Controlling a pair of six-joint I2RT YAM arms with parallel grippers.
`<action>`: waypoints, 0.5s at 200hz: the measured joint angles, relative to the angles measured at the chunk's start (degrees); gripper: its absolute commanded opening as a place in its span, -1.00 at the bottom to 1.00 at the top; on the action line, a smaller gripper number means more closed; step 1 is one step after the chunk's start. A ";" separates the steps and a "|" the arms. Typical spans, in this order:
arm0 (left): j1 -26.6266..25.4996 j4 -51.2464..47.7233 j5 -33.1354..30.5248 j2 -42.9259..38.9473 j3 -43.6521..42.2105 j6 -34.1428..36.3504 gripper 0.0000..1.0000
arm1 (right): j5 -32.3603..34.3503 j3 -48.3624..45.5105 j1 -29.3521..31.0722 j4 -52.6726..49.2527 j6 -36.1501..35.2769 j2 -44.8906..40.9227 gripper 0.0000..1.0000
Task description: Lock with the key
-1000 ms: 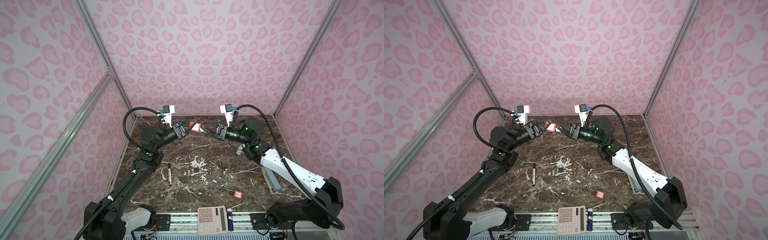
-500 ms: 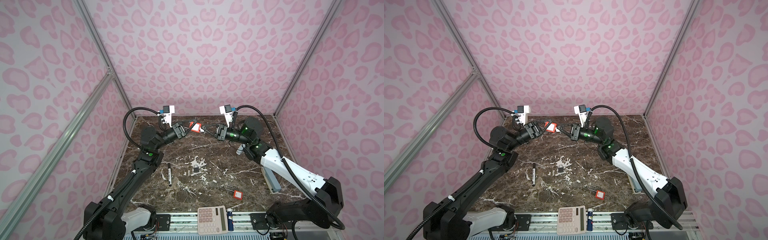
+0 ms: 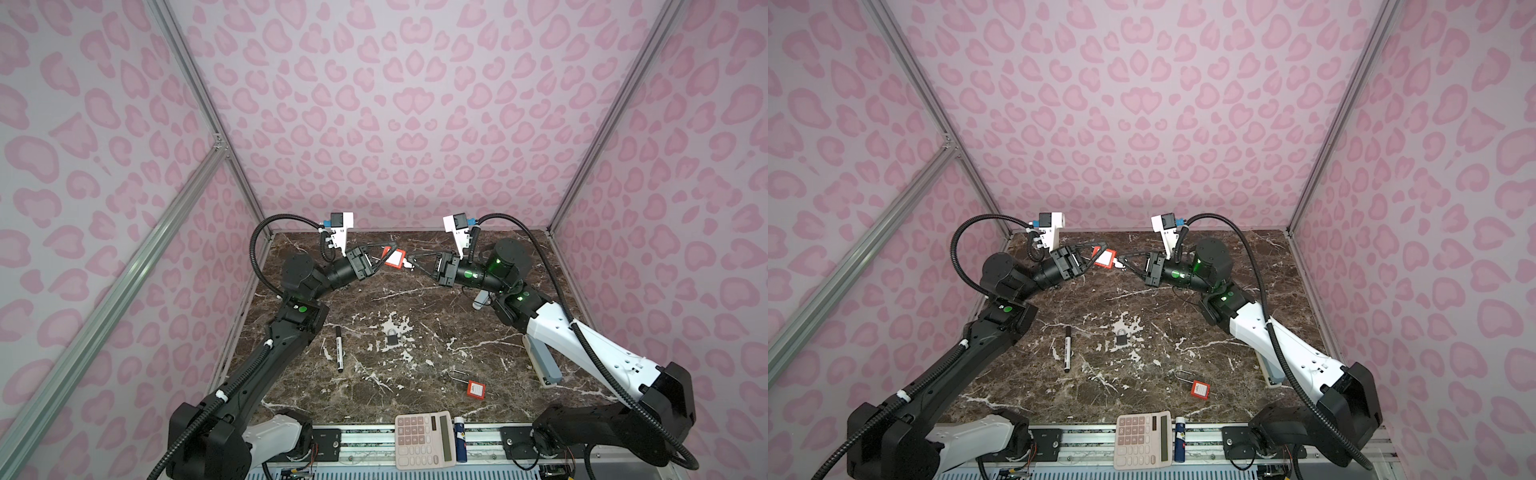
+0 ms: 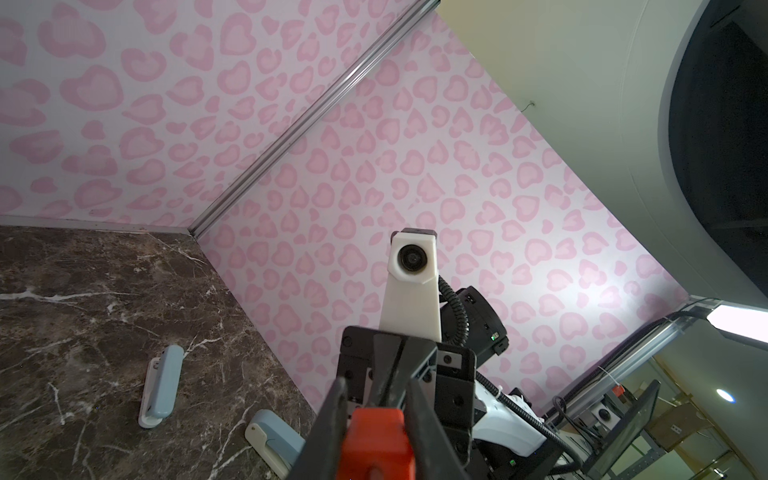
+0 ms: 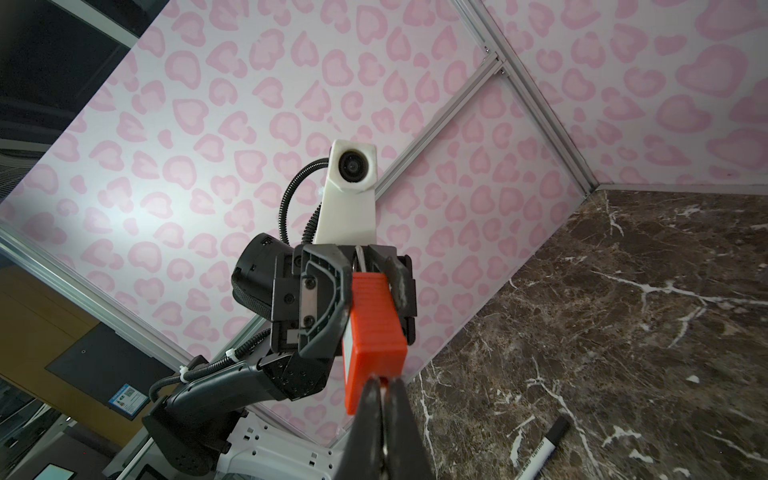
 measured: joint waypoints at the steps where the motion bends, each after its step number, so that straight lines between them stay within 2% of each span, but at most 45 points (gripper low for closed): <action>1: 0.00 -0.02 0.00 0.00 0.00 0.00 -0.93 | -0.02 -0.09 -0.04 -0.04 -0.07 -0.04 -1.00; 67: -0.09 -0.39 0.09 0.37 0.00 0.02 -0.93 | -0.15 -2.67 -1.79 -0.37 -1.20 -2.45 -1.00; 100: 0.55 -0.44 -2.60 0.37 -0.02 0.61 -0.93 | 1.33 -3.65 -3.13 -0.48 -1.60 -3.37 -1.00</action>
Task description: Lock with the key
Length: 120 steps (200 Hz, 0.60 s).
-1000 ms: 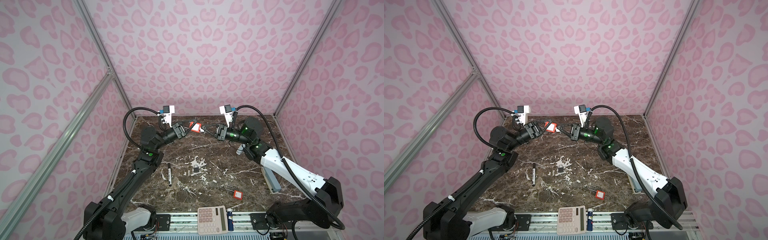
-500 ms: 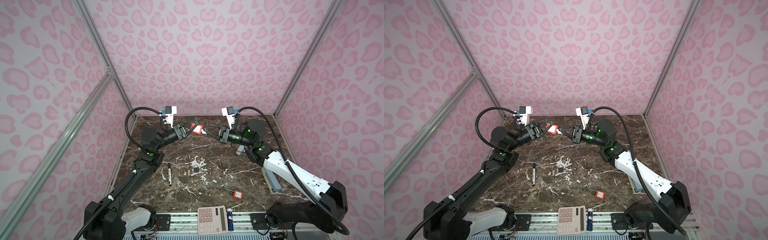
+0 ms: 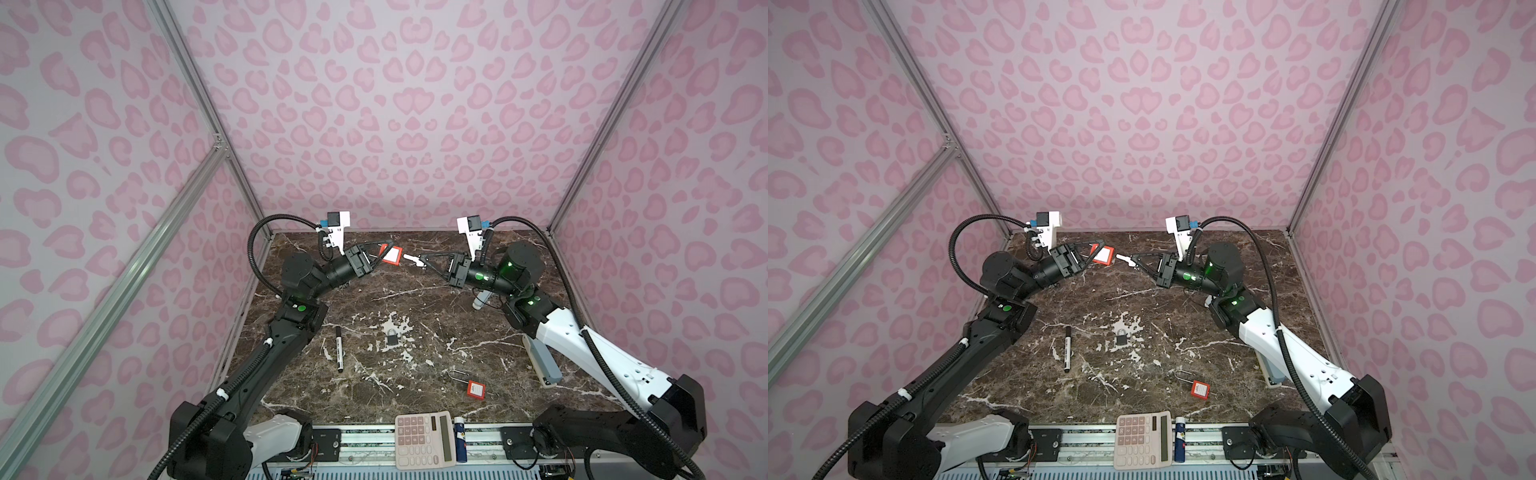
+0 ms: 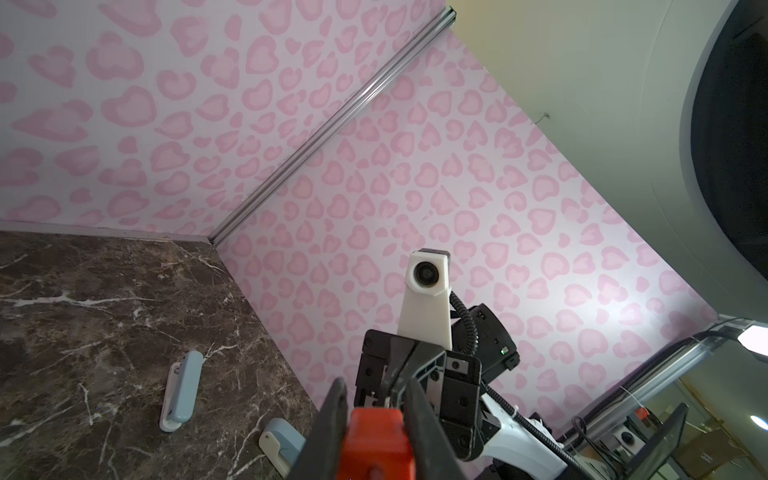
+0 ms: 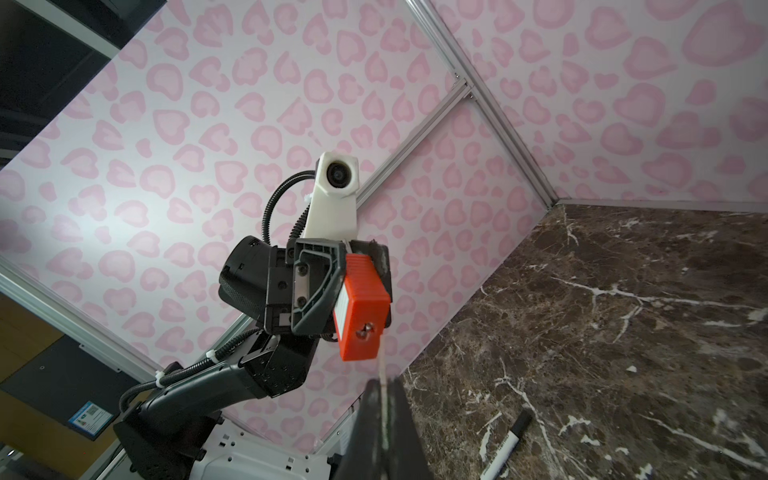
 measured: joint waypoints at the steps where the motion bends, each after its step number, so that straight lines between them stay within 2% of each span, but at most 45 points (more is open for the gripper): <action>1: 0.00 0.02 -0.11 0.00 0.00 0.00 -0.93 | 0.09 -0.02 -0.02 -0.02 0.00 0.00 -1.00; 72: 0.00 0.09 -0.74 0.61 -0.26 0.81 -0.93 | 0.72 -2.71 -1.81 -1.57 -0.28 -1.62 -1.00; 102: -0.04 -1.75 -1.27 1.53 -3.28 4.33 -0.94 | 4.68 -6.08 -2.71 -4.39 -1.90 -2.71 -1.00; 120: -0.35 -6.82 -1.62 3.34 -4.68 8.48 -0.94 | 7.48 -8.68 -3.19 -6.93 -2.62 -2.93 -1.00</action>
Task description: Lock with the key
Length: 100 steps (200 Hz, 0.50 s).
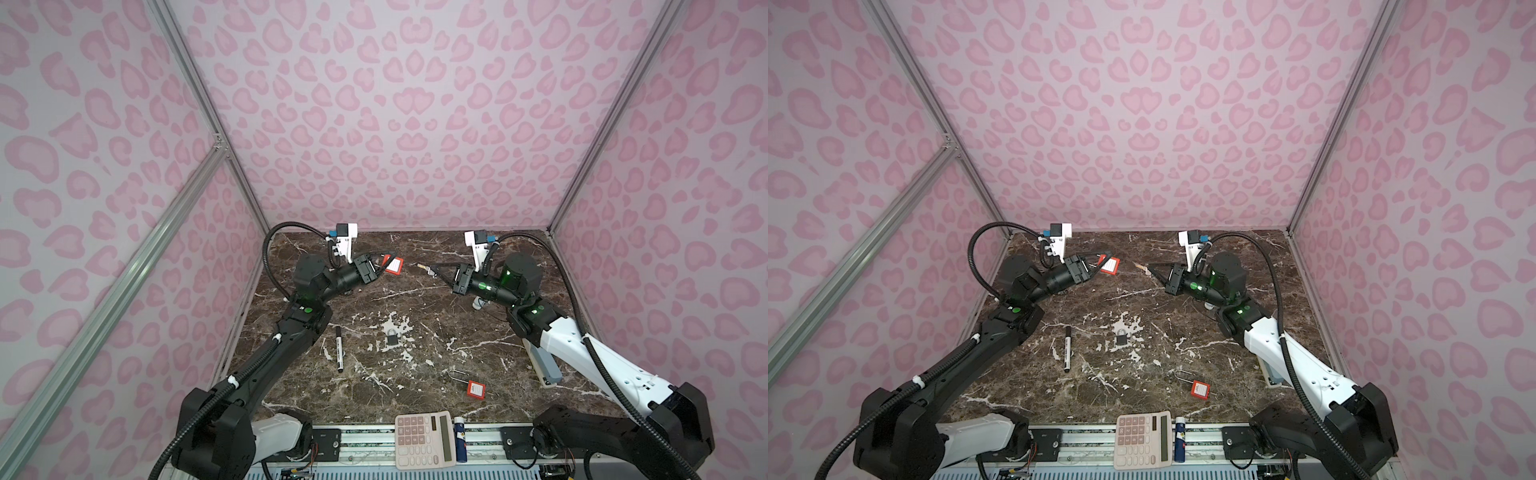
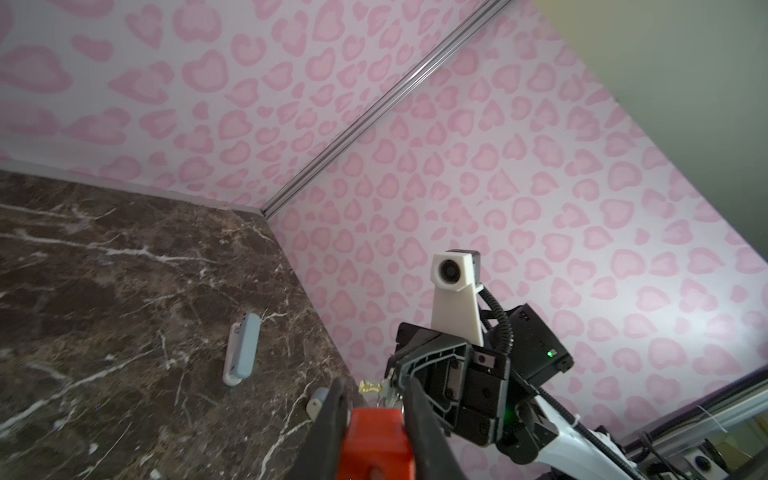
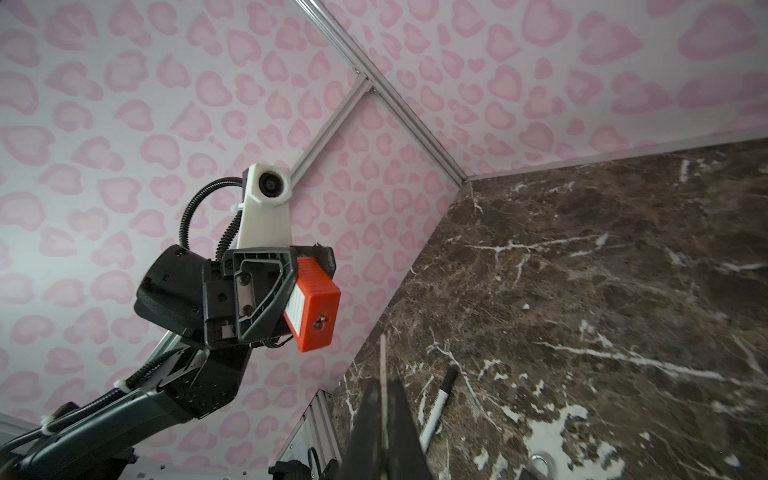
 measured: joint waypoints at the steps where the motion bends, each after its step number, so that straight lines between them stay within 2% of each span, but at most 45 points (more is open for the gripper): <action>1: 0.00 -0.24 -0.04 0.04 -0.04 0.20 -0.94 | 0.11 -0.11 -0.02 -0.09 -0.02 -0.02 -1.00; 52: -1.42 -22.53 -3.91 4.50 -1.16 19.39 -0.94 | 4.74 -7.76 -0.57 -6.27 -0.39 -2.29 -1.00; 73: -1.95 -30.73 -4.74 9.05 -0.15 25.81 -0.94 | 6.34 -11.45 -0.57 -7.28 -0.22 -4.22 -1.00; 100: -4.81 -38.69 -4.63 17.07 5.07 32.26 -0.94 | 8.26 -16.13 -0.57 -8.13 1.44 -7.32 -1.00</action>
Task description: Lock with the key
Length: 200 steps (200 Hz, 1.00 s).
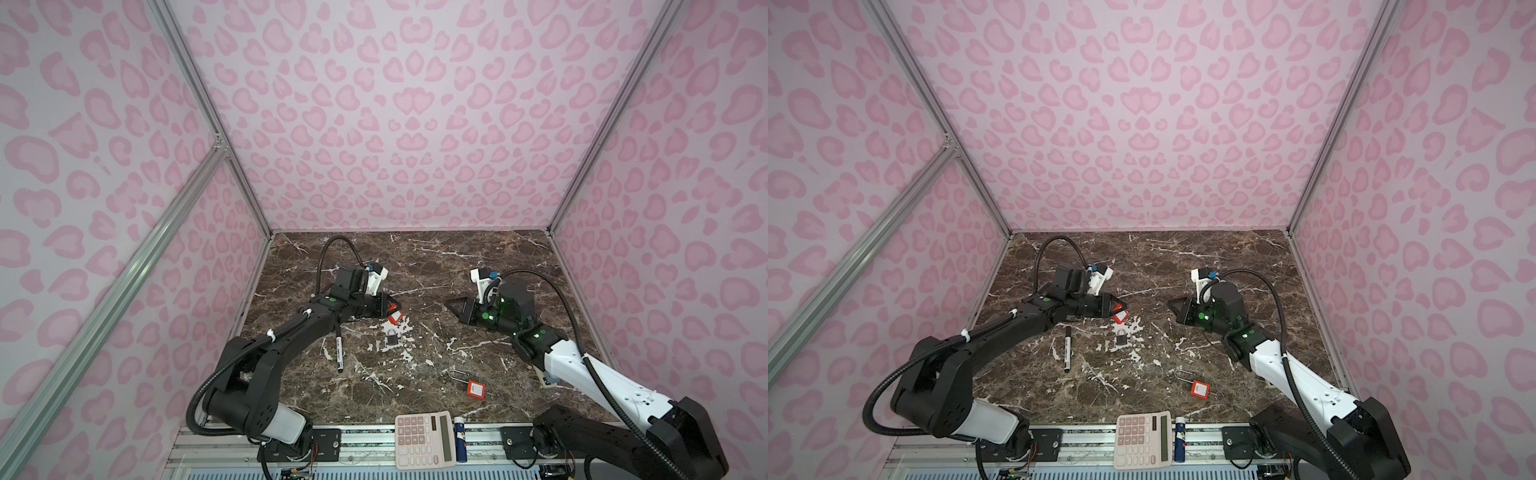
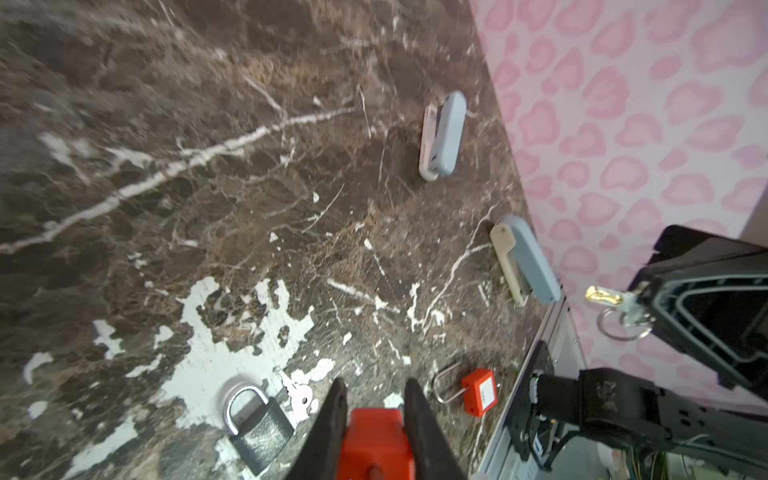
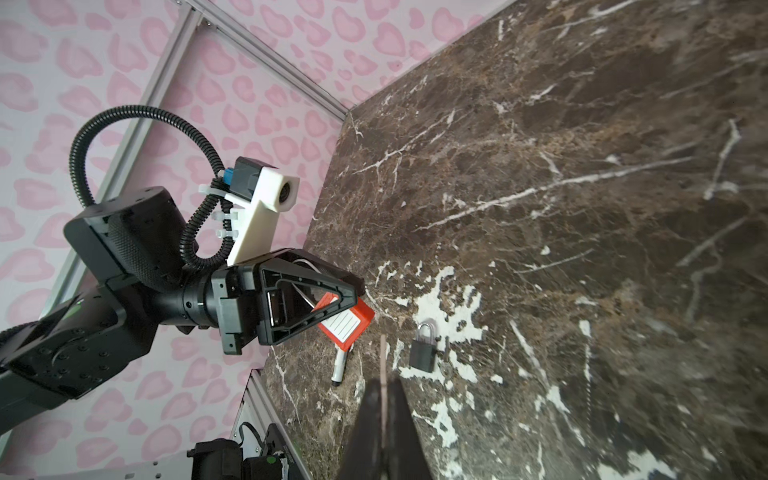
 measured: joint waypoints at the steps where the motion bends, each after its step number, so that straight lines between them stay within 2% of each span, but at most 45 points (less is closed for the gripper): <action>1: -0.09 -0.13 0.04 0.22 0.15 0.11 -0.94 | 0.02 -0.09 0.00 -0.02 0.02 -0.07 -1.00; 36: -4.68 -4.66 1.03 9.88 5.49 4.07 -0.94 | 3.32 -4.02 0.00 -0.66 1.22 -5.53 -1.00; 71: -7.54 -5.49 2.27 16.22 8.50 4.50 -0.94 | 7.37 -7.63 0.00 -1.38 2.71 -11.65 -1.00; 114: -8.61 -5.73 3.67 19.74 10.71 4.48 -0.94 | 11.58 -9.75 -0.07 -2.82 2.75 -15.65 -1.00; 200: -8.63 -6.62 3.78 23.85 12.52 4.42 -0.94 | 12.66 -10.32 -0.07 -2.49 4.15 -14.21 -1.00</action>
